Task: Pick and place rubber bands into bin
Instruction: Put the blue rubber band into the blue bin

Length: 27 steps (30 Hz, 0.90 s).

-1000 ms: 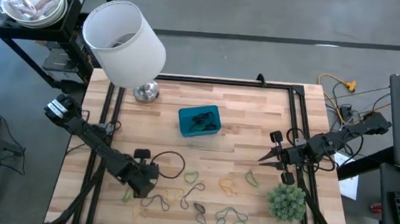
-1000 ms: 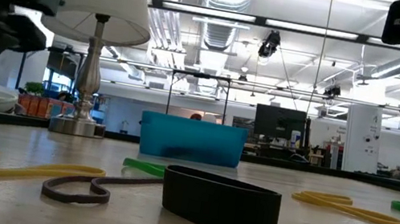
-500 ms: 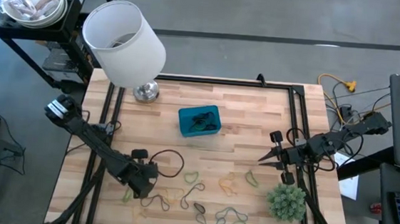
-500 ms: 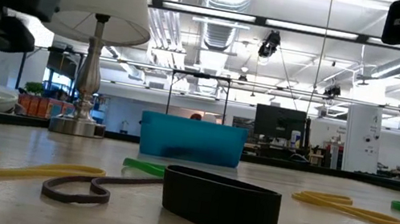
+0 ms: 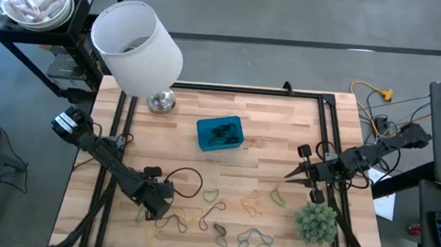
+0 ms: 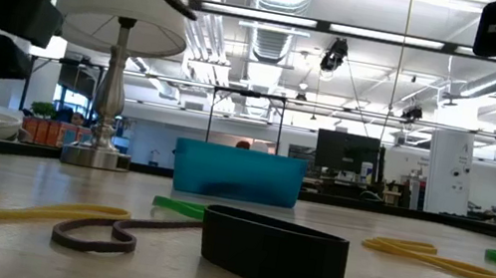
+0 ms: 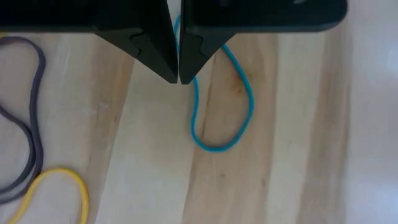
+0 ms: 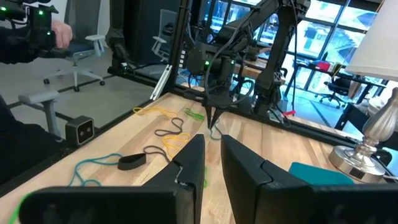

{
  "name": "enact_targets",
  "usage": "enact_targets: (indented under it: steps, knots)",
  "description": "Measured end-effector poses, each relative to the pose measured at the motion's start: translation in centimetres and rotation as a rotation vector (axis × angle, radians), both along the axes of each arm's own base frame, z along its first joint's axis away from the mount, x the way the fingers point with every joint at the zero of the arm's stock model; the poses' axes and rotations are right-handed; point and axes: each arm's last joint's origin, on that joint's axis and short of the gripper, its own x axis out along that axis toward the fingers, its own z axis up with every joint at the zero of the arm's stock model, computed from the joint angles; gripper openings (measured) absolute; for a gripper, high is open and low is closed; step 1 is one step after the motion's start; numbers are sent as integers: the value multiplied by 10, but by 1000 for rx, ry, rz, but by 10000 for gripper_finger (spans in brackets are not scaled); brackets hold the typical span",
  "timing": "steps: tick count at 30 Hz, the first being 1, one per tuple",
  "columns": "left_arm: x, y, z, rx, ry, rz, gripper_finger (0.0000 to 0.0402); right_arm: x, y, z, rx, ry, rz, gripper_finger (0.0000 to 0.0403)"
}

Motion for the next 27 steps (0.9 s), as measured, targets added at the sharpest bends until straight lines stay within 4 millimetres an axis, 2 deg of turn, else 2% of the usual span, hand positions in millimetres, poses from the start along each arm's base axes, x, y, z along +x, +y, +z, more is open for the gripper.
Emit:
enact_targets:
  steps: [8, 18, 27]
  knots:
    - [-1, 0, -1, -9, 17, -2, 4, 0, 0, -1, 5, 5, 0, 47]
    - [-6, 3, -2, 7, 75, -1, 77, 0, 0, -2, 4, 8, 0, 47]
    - [-5, 1, -5, -53, 68, 45, 87, 0, 0, -2, 4, 9, 0, 47]
